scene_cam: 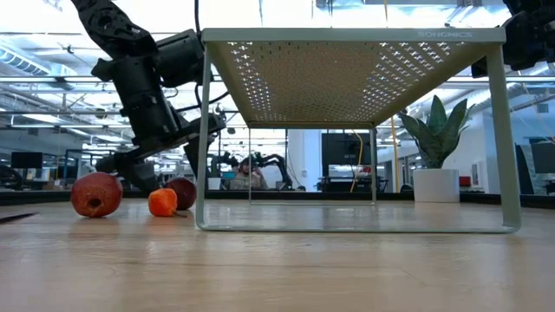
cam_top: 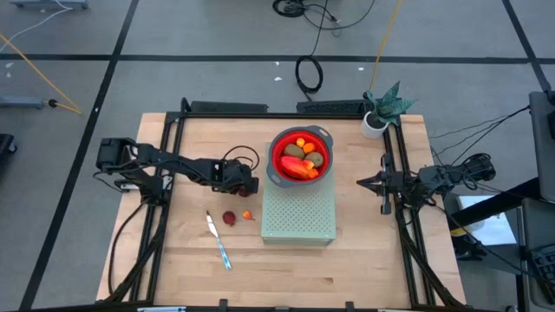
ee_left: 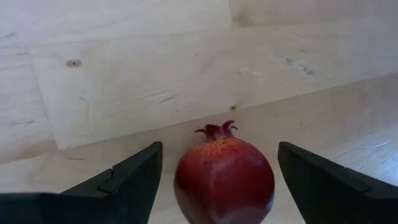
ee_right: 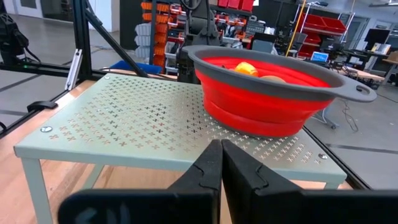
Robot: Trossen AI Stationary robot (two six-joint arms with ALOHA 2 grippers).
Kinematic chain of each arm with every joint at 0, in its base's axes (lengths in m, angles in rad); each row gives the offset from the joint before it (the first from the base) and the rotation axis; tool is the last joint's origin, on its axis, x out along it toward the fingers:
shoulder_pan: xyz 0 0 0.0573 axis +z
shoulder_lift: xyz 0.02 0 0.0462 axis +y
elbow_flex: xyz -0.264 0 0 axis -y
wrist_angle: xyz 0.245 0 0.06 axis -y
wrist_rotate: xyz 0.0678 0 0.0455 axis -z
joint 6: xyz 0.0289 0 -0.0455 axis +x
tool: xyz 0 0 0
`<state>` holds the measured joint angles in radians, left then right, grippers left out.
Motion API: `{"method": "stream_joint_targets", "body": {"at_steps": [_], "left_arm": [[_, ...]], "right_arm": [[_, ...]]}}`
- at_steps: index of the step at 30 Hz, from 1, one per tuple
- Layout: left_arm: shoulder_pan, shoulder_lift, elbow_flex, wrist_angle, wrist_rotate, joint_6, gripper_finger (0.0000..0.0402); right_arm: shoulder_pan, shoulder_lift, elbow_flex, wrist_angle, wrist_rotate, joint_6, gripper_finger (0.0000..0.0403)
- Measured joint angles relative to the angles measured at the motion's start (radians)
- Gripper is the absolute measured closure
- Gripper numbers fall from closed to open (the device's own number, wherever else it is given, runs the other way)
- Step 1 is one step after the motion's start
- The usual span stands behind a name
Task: Pick & Place Fruit
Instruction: Put the pomegranate into the red strainer bowl on the shelf
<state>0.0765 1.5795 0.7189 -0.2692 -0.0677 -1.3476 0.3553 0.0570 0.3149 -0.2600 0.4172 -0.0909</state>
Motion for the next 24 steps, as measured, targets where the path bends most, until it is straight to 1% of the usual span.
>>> {"method": "stream_joint_targets", "body": {"at_steps": [3,10,13,15,18,20,24], "left_arm": [[0.0,0.001,0.0,-0.005,0.002,0.0,0.0102],[0.0,0.002,-0.001,-0.037,0.012,-0.002,0.0185],[0.0,0.002,-0.001,-0.043,0.015,0.001,0.0209],[0.0,-0.006,-0.002,-0.05,0.017,0.003,0.0215],[0.0,-0.03,-0.003,-0.102,0.02,0.005,0.021],[0.003,-0.062,-0.005,-0.177,0.013,0.003,0.0204],[0.002,-0.16,-0.009,-0.335,-0.049,-0.018,0.0204]], "right_arm": [[0.0,0.0,0.0,0.0,0.0,0.0,0.0403],[0.0,0.0,0.0,0.0,0.0,0.0,0.0403],[0.0,0.0,0.0,0.0,0.001,0.0,0.0403],[0.0,0.0,0.0,0.0,0.001,0.0,0.0403],[0.0,0.0,0.0,0.0,0.0,0.0,0.0403],[0.0,0.0,0.0,0.0,0.001,0.0,0.0403],[0.0,0.0,0.0,0.0,0.001,0.0,0.0403]]}}
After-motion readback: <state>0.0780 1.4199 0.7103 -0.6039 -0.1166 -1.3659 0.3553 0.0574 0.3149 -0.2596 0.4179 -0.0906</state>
